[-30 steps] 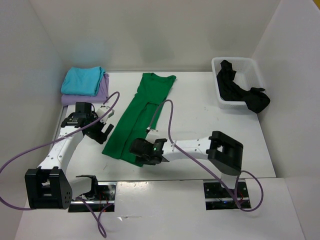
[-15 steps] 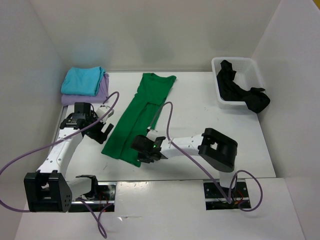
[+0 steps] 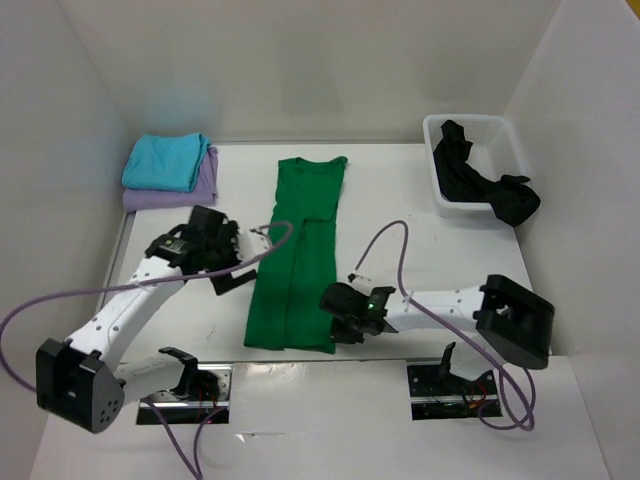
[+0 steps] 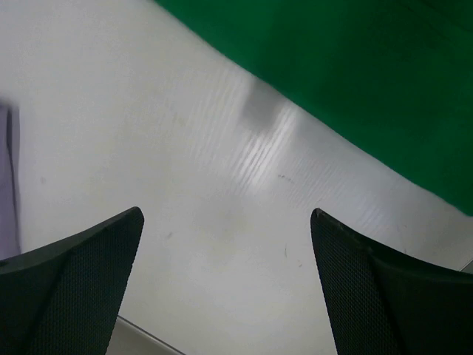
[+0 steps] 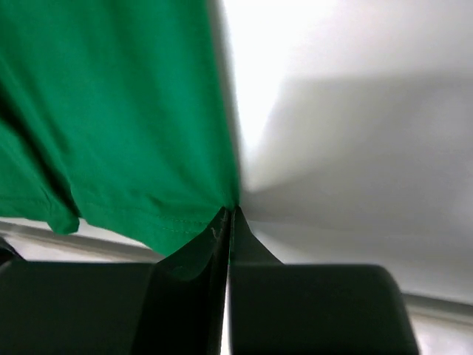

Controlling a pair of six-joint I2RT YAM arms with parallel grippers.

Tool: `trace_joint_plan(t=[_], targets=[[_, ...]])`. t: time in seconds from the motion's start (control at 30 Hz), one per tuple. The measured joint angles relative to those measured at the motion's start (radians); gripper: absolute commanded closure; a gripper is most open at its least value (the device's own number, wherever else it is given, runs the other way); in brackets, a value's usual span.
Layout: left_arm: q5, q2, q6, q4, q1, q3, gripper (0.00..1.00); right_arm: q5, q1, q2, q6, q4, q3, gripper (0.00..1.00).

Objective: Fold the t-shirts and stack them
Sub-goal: Rotate the tshirt 90 degrees, then grab the bottom of the folded rectangular tshirt with both arms

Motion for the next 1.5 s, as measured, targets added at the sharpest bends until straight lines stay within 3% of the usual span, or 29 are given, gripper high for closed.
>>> trace_joint_plan(t=[0.13,0.23,0.33,0.4,0.57,0.63,0.8,0.97,1.07,1.2,1.4,1.5], targets=[[-0.106,0.092,0.068,-0.016,-0.271,0.035,0.0,-0.031,-0.004,-0.148,0.005,-0.062,-0.104,0.48],[-0.205,0.109,0.123,-0.022,-0.455,0.018,0.0,-0.045,-0.004,-0.258,-0.005,-0.136,-0.139,0.41],[-0.256,0.049,0.209,-0.019,-0.568,-0.073,0.0,-0.045,-0.004,-0.358,-0.008,-0.183,-0.142,0.41],[-0.248,-0.085,0.308,-0.044,-0.614,-0.162,0.0,-0.042,-0.004,-0.414,-0.005,-0.195,-0.142,0.41],[-0.094,-0.563,0.613,-0.142,-0.64,-0.257,0.0,-0.039,-0.004,-0.464,-0.004,-0.197,-0.143,0.41],[-0.016,-0.639,0.715,-0.165,-0.64,-0.257,0.0,-0.039,-0.004,-0.454,-0.006,-0.195,-0.143,0.41],[0.109,-0.571,0.916,-0.197,-0.643,-0.316,0.0,-0.044,-0.004,-0.342,-0.03,-0.193,-0.121,0.41],[0.17,-0.454,1.041,-0.225,-0.648,-0.346,0.15,-0.067,-0.009,-0.232,-0.062,-0.18,-0.102,0.41],[0.138,-0.324,1.127,-0.205,-0.654,-0.345,0.24,-0.087,-0.019,-0.182,-0.084,-0.167,-0.097,0.41],[0.049,-0.183,1.201,-0.154,-0.7,-0.351,0.27,-0.115,-0.038,-0.115,-0.113,-0.156,-0.052,0.41],[0.007,-0.168,1.242,-0.13,-0.741,-0.401,0.3,-0.159,-0.057,-0.07,-0.154,-0.128,-0.024,0.41],[-0.007,-0.129,1.246,-0.126,-0.743,-0.405,0.53,-0.179,-0.068,-0.063,-0.168,-0.121,-0.023,0.41]])
